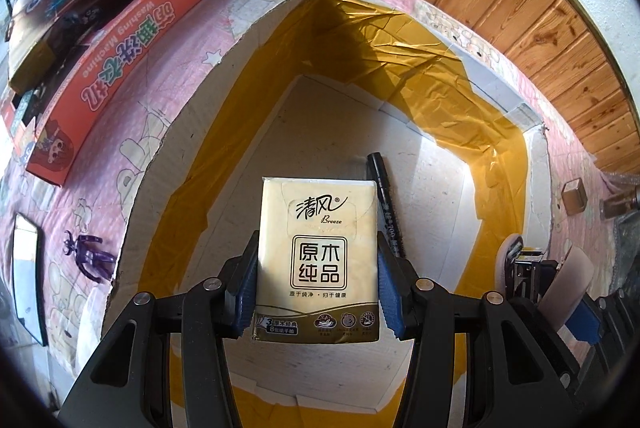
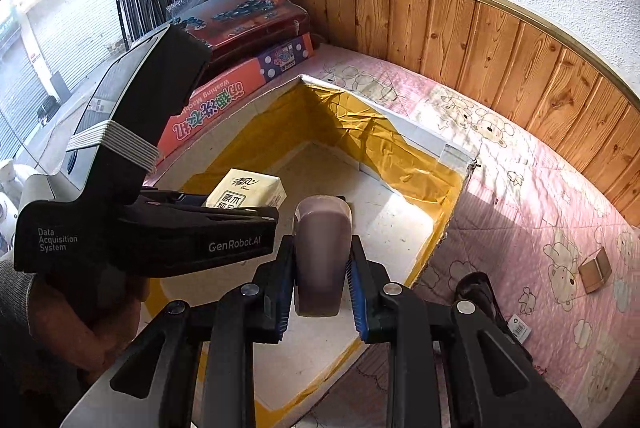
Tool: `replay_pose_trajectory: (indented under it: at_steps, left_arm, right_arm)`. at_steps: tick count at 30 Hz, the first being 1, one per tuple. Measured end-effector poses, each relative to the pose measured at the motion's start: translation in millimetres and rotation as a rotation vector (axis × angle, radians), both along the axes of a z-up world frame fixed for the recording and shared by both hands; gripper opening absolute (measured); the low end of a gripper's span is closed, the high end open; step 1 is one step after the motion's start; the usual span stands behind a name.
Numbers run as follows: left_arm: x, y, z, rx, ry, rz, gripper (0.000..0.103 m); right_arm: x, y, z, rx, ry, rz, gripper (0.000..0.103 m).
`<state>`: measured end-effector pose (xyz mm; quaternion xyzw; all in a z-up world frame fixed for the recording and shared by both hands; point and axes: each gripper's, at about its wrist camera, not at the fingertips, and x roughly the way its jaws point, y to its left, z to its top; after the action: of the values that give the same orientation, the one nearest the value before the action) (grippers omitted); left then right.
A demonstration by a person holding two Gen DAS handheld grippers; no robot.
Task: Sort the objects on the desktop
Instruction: 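Carry the tissue pack in the left tool while the right tool carries the stapler into the box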
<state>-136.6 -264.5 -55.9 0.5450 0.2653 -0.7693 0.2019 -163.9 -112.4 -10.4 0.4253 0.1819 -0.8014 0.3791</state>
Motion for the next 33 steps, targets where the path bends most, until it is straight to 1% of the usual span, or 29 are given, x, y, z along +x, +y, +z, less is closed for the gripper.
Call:
replay_pose_trajectory:
  at_steps: [3,7,11,16,25,33]
  left_arm:
    - [-1,-7,-7,0.017,-0.02,0.02,0.053]
    - [-4,-11,-12,0.01,-0.054,0.032,0.053]
    - [-9,-9,-14,-0.016,-0.079,0.021,0.053]
    - [-12,-10,-18,-0.011,-0.099,0.022,0.053]
    - [-18,-15,-30,0.024,-0.146,0.025,0.053]
    - [-24,-13,-34,0.022,-0.158,0.014,0.053]
  right_arm:
    - [-7,-9,-7,0.044,-0.003,0.009,0.026]
    - [-13,-24,-18,0.107,0.002,0.026,0.026]
    - [-19,-37,-26,0.164,0.003,0.042,0.026]
    - [-28,-46,-35,0.209,-0.016,0.047,0.026]
    - [-46,-58,-52,0.3,-0.039,0.04,0.026]
    - [-61,-68,-64,0.365,-0.054,0.046,0.026]
